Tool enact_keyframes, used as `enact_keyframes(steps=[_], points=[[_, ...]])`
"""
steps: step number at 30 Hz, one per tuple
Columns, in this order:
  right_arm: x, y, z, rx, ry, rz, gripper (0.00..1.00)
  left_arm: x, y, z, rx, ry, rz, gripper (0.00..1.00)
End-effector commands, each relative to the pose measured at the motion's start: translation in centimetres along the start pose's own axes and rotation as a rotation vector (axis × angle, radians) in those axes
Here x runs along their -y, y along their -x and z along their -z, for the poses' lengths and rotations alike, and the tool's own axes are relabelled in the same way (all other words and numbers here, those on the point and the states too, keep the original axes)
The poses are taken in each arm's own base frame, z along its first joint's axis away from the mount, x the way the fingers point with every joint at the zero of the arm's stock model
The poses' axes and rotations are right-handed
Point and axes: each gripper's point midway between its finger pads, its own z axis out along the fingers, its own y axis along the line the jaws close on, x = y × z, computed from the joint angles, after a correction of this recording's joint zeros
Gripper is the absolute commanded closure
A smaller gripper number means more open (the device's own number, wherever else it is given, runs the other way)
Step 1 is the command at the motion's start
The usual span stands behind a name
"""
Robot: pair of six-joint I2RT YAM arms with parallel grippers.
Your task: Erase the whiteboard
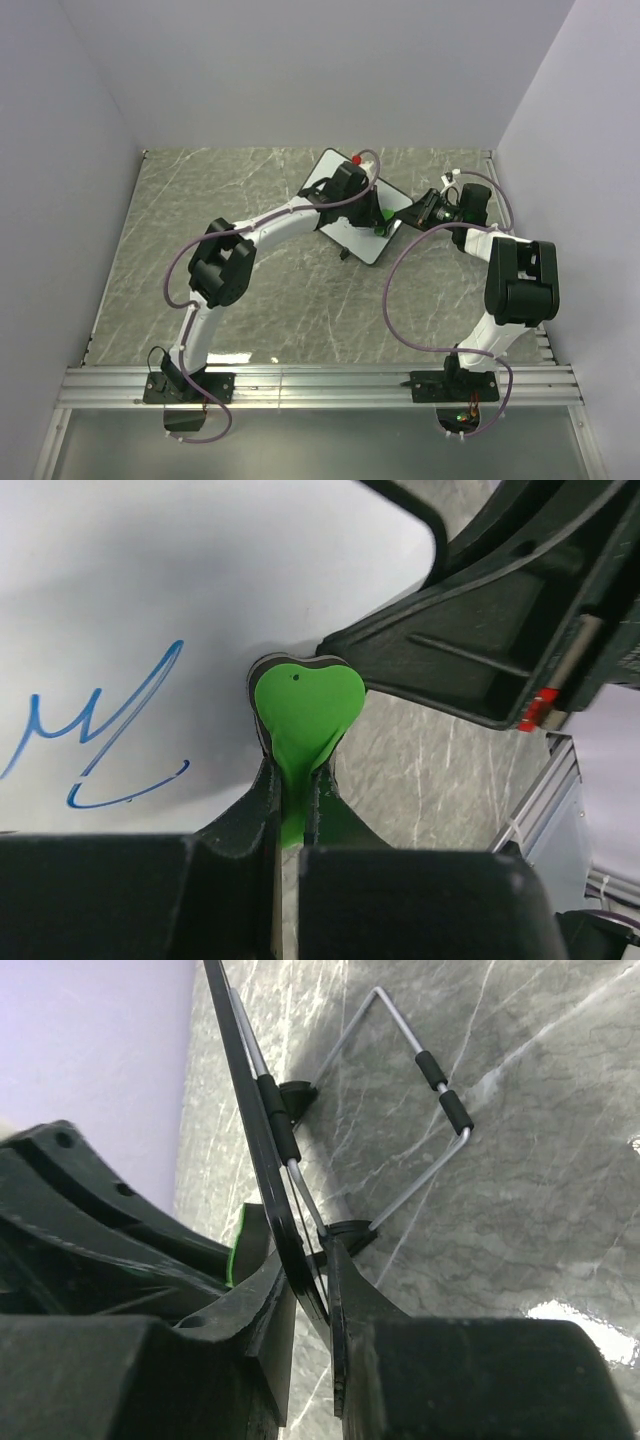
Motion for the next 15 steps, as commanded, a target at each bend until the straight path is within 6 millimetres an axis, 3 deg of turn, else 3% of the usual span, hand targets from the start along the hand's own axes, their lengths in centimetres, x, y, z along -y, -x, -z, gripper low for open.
enact_keyframes(steps=[1, 4, 5, 7, 8, 15], points=[[3.8, -2.2, 0.2, -0.041, -0.164, -0.094, 1.0, 0.0, 0.9, -0.1, 0.043, 0.001, -0.001, 1.0], [3.2, -1.7, 0.6, -0.036, -0.172, -0.079, 1.0, -3.6, 0.4, 0.3, 0.062, 0.086, 0.044, 1.0], [2.7, -1.5, 0.8, -0.034, -0.171, -0.07, 1.0, -6.0, -0.2, 0.6, 0.058, 0.134, 0.066, 1.0], [2.4, -1.2, 1.0, -0.032, -0.176, -0.062, 1.0, -7.7, 0.2, 1.5, 0.085, 0.168, 0.071, 1.0], [1.9, -1.0, 1.2, -0.027, -0.175, -0.055, 1.0, -9.9, -0.1, 1.9, 0.089, 0.219, 0.071, 1.0], [0.7, 0.0, 1.5, -0.001, -0.167, -0.073, 1.0, -16.0, -1.3, 3.9, 0.128, 0.428, 0.029, 1.0]])
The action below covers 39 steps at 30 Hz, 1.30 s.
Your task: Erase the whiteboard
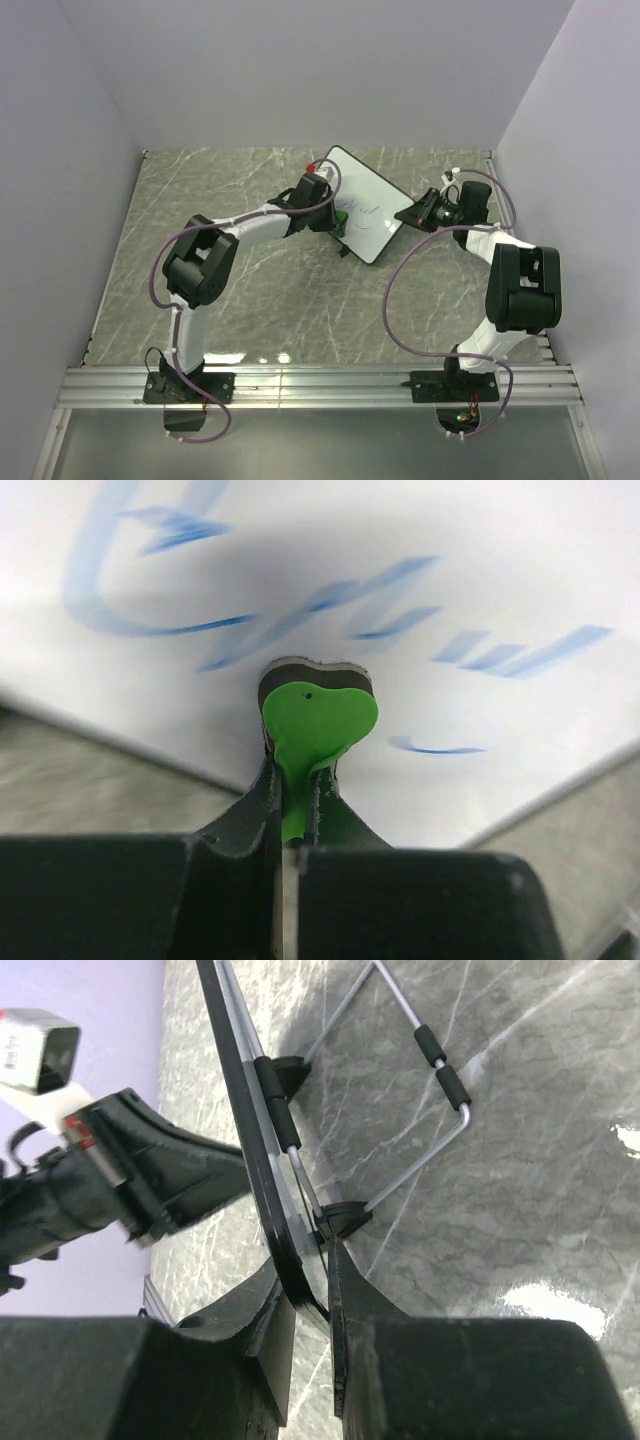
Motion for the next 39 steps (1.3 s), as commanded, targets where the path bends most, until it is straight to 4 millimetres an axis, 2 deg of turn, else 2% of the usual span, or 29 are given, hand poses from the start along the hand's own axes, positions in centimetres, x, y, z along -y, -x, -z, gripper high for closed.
enact_keyframes(steps=[1, 4, 5, 7, 10, 11, 13, 14, 16, 17, 20, 23, 26, 28, 29, 31, 32, 34, 35, 38, 39], points=[[1.0, 0.4, 0.9, 0.018, -0.104, -0.09, 1.0, -5.6, 0.5, 0.1, 0.088, 0.226, -0.031, 1.0], [0.5, 0.7, 0.9, 0.028, -0.1, -0.098, 1.0, -7.0, 0.4, 0.3, 0.115, 0.282, 0.013, 1.0], [0.4, 0.9, 0.9, 0.029, -0.1, -0.1, 1.0, -6.4, 0.7, 0.2, 0.131, 0.25, 0.015, 1.0], [0.1, 0.9, 0.7, 0.024, -0.099, -0.094, 1.0, -5.4, -0.1, -0.3, 0.095, 0.194, 0.004, 1.0], [-0.2, 0.9, 0.4, 0.017, -0.104, -0.091, 1.0, -2.5, -0.4, -1.0, 0.081, 0.119, -0.026, 1.0], [-0.3, 0.8, 0.2, 0.013, -0.104, -0.092, 1.0, -0.5, -0.8, -1.1, 0.077, 0.074, -0.044, 1.0], [-0.7, 0.5, -0.2, 0.007, -0.104, -0.087, 1.0, 1.4, -1.3, -1.5, 0.066, 0.042, -0.068, 1.0], [-0.8, 0.5, -0.4, 0.006, -0.102, -0.09, 1.0, 3.7, -1.5, -1.5, 0.06, -0.002, -0.084, 1.0], [-1.1, 0.3, -0.9, 0.001, -0.094, -0.086, 1.0, 5.2, -2.2, -1.8, 0.044, -0.03, -0.09, 1.0], [-1.2, 0.1, -1.0, -0.003, -0.091, -0.093, 1.0, 6.8, -2.6, -1.8, 0.041, -0.061, -0.095, 1.0], [-1.5, -0.3, -1.4, -0.009, -0.084, -0.095, 1.0, 9.2, -3.2, -2.0, 0.032, -0.117, -0.103, 1.0], [-1.5, -0.9, -1.6, -0.02, -0.084, -0.098, 1.0, 10.2, -3.7, -2.3, 0.018, -0.134, -0.115, 1.0], [-1.4, -1.3, -1.4, -0.026, -0.089, -0.096, 1.0, 9.0, -4.0, -2.8, 0.014, -0.103, -0.107, 1.0], [-1.5, -1.3, -1.3, -0.031, -0.089, -0.089, 1.0, 8.0, -3.6, -2.8, 0.029, -0.075, -0.097, 1.0], [-1.5, -1.5, -1.2, -0.037, -0.093, -0.084, 1.0, 6.4, -3.1, -3.0, 0.033, -0.052, -0.077, 1.0], [-1.5, -1.8, -1.0, -0.048, -0.093, -0.083, 1.0, 4.8, -1.8, -2.7, 0.056, -0.031, -0.049, 1.0], [-1.6, -1.7, -1.0, -0.046, -0.091, -0.079, 1.0, 2.6, -1.0, -2.7, 0.068, -0.004, -0.022, 1.0], [-1.7, -1.9, -0.9, -0.054, -0.083, -0.081, 1.0, 0.8, 0.1, -2.5, 0.082, 0.017, 0.0, 1.0], [-1.7, -2.0, -0.9, -0.055, -0.083, -0.081, 1.0, -0.8, 1.3, -2.4, 0.098, 0.04, 0.015, 1.0], [-1.7, -2.3, -0.8, -0.064, -0.081, -0.075, 1.0, -3.0, 3.7, -2.1, 0.131, 0.077, 0.023, 1.0], [-1.6, -2.4, -0.8, -0.066, -0.086, -0.076, 1.0, -3.7, 3.8, -2.2, 0.126, 0.091, 0.026, 1.0]])
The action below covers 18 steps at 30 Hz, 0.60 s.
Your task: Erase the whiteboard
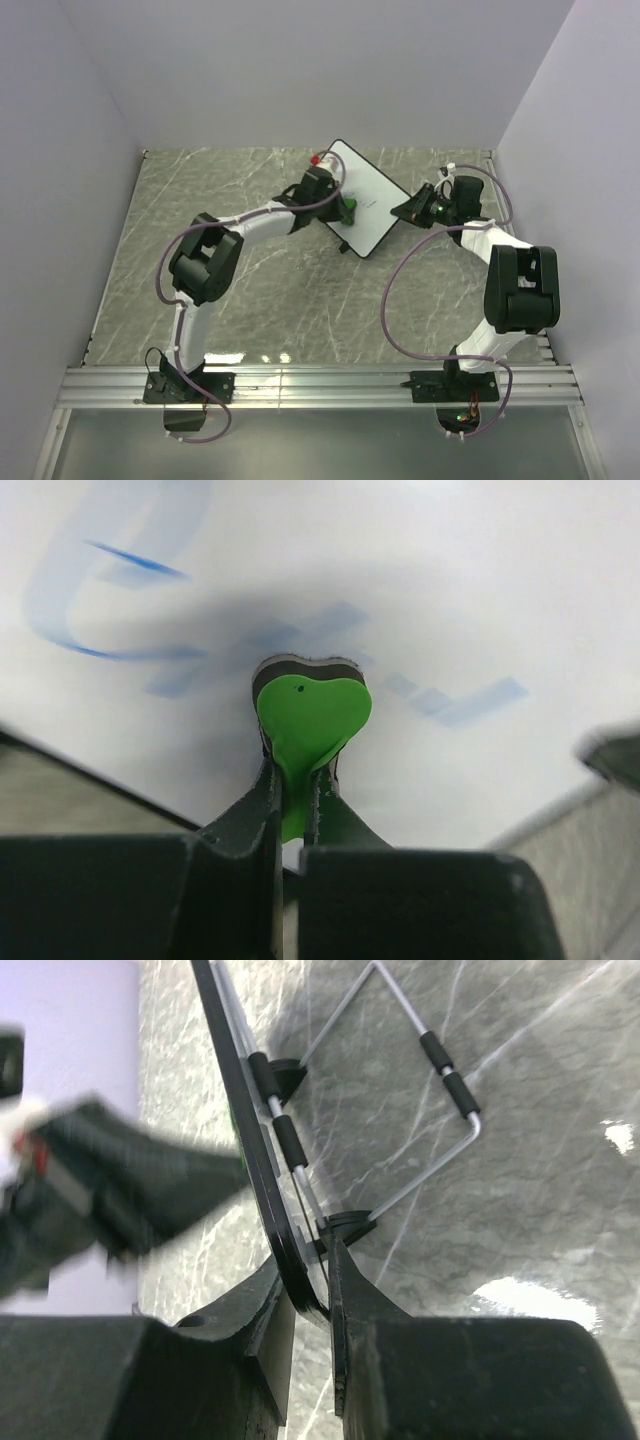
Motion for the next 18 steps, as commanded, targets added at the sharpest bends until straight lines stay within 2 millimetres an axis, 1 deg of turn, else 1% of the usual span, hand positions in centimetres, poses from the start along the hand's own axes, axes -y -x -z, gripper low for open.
enact_keyframes(steps=[1, 2, 5, 6, 7, 8, 10, 11, 12, 13, 15, 16, 17, 18], points=[[-0.8, -3.0, 0.7, -0.096, -0.02, -0.064, 1.0, -6.3, 1.9, -0.7, 0.033, 0.158, 0.007, 1.0], [-0.7, -3.1, 0.7, -0.1, -0.02, -0.062, 1.0, -6.8, 3.0, -0.6, 0.047, 0.162, 0.011, 1.0], [-0.8, -3.0, 0.8, -0.101, -0.02, -0.054, 1.0, -7.5, 4.0, -0.8, 0.053, 0.165, 0.025, 1.0], [-0.9, -2.9, 0.8, -0.1, -0.018, -0.051, 1.0, -7.3, 3.8, -1.0, 0.043, 0.152, 0.028, 1.0], [-0.9, -2.8, 0.8, -0.099, -0.019, -0.052, 1.0, -6.9, 4.2, -1.1, 0.048, 0.138, 0.024, 1.0], [-1.0, -2.8, 0.8, -0.099, -0.017, -0.051, 1.0, -6.3, 3.9, -1.2, 0.038, 0.118, 0.022, 1.0], [-0.9, -2.8, 0.7, -0.1, -0.018, -0.057, 1.0, -4.8, 3.6, -1.3, 0.026, 0.084, 0.006, 1.0], [-1.0, -2.8, 0.6, -0.101, -0.018, -0.057, 1.0, -3.3, 2.8, -1.5, 0.015, 0.066, -0.016, 1.0], [-1.0, -2.8, 0.6, -0.102, -0.017, -0.057, 1.0, -2.3, 2.5, -1.5, 0.011, 0.051, -0.028, 1.0], [-1.0, -2.9, 0.5, -0.104, -0.017, -0.06, 1.0, -0.2, 1.9, -1.6, 0.005, 0.019, -0.045, 1.0], [-1.0, -2.9, 0.3, -0.105, -0.015, -0.059, 1.0, 1.9, 1.1, -1.6, -0.007, -0.021, -0.055, 1.0], [-1.0, -3.0, 0.3, -0.108, -0.014, -0.061, 1.0, 3.4, 1.1, -1.6, -0.005, -0.05, -0.058, 1.0], [-0.9, -3.0, 0.2, -0.107, -0.015, -0.061, 1.0, 5.1, 0.1, -1.5, -0.02, -0.075, -0.072, 1.0], [-0.9, -3.1, 0.2, -0.11, -0.015, -0.063, 1.0, 5.9, -0.4, -1.7, -0.028, -0.087, -0.077, 1.0]])
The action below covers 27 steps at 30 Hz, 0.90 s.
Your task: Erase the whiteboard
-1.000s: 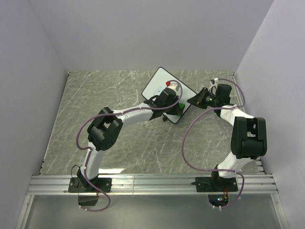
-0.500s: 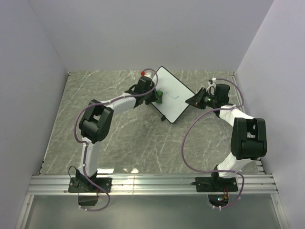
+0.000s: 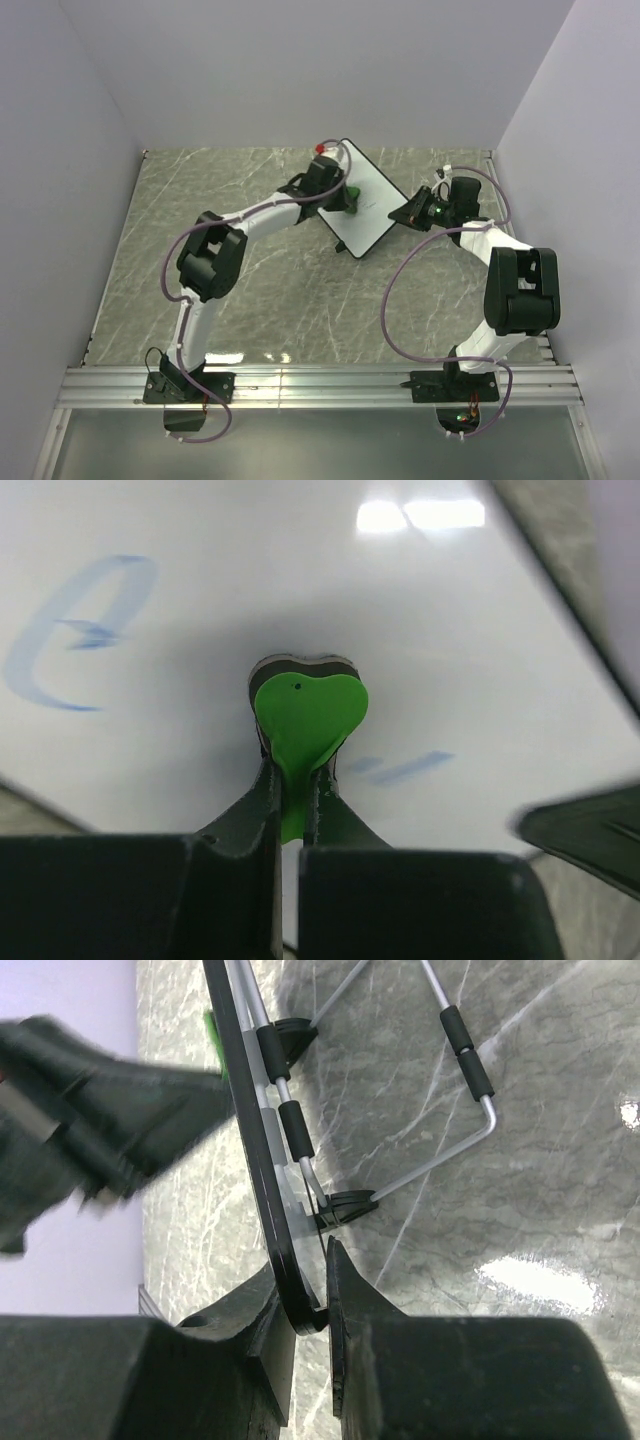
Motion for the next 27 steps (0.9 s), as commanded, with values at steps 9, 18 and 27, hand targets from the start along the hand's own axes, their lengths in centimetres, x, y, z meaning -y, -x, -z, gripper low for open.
enact_keyframes(steps=[9, 18, 27], points=[[-0.1, -2.0, -0.2, -0.058, -0.02, -0.059, 1.0, 8.3, -5.3, -1.1, -0.099, -0.159, -0.074, 1.0], [0.0, -2.1, 0.1, -0.065, -0.029, -0.035, 1.0, -5.2, -1.4, -2.3, -0.063, 0.042, 0.027, 1.0], [0.0, -1.9, -0.1, -0.078, -0.036, -0.043, 1.0, -13.5, -0.4, -2.6, -0.068, 0.156, 0.094, 1.0]])
